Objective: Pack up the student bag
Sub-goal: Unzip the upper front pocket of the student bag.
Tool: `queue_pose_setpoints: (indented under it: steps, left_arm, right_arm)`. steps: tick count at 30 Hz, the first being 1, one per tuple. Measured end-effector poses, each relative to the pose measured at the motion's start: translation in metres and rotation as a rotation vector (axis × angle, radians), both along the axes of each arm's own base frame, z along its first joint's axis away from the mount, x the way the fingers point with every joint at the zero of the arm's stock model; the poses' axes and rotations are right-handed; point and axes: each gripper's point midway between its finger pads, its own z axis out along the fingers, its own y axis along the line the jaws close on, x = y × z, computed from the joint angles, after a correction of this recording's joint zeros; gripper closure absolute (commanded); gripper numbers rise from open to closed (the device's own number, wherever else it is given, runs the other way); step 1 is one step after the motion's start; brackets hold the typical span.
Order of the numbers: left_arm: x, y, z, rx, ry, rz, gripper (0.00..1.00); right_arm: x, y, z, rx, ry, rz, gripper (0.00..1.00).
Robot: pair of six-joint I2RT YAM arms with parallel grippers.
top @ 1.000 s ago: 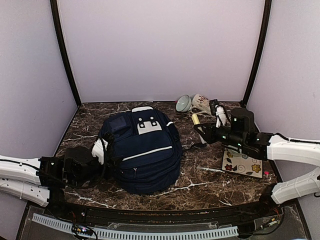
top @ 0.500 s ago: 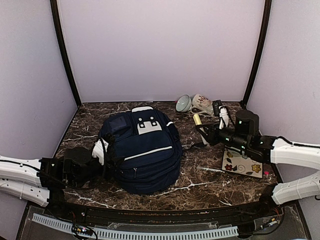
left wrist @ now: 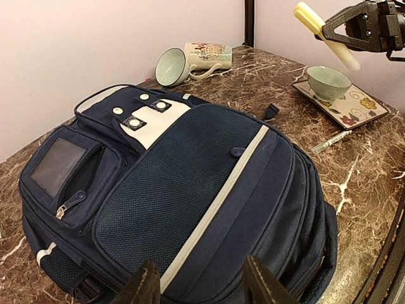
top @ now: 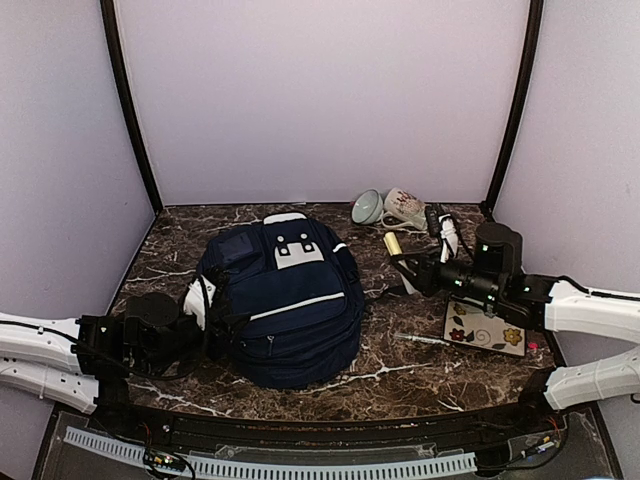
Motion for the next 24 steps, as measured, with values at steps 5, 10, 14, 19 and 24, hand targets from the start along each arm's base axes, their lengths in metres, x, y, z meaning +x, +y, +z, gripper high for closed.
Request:
queue_pose_setpoints:
  steps: [5, 10, 14, 19, 24]
  left_arm:
    - [-0.003, -0.009, -0.007, 0.017, 0.012, -0.038, 0.49]
    - [-0.002, -0.022, -0.03, 0.104, 0.043, -0.067, 0.45]
    - [0.002, -0.036, -0.041, 0.164, 0.063, -0.076, 0.44]
    - [0.006, -0.053, -0.044, 0.197, 0.068, -0.097, 0.41]
    - [0.011, -0.075, -0.039, 0.212, 0.054, -0.127, 0.37]
  right_arm:
    - [-0.01, 0.008, -0.001, 0.005, 0.004, 0.054, 1.0]
    - [-0.021, 0.017, -0.003, 0.01, 0.003, 0.106, 1.0]
    - [-0.026, 0.02, -0.008, 0.002, 0.012, 0.125, 1.0]
    - [-0.03, 0.018, -0.017, -0.008, 0.024, 0.128, 1.0]
    - [-0.035, 0.013, -0.018, -0.005, 0.019, 0.125, 1.0]
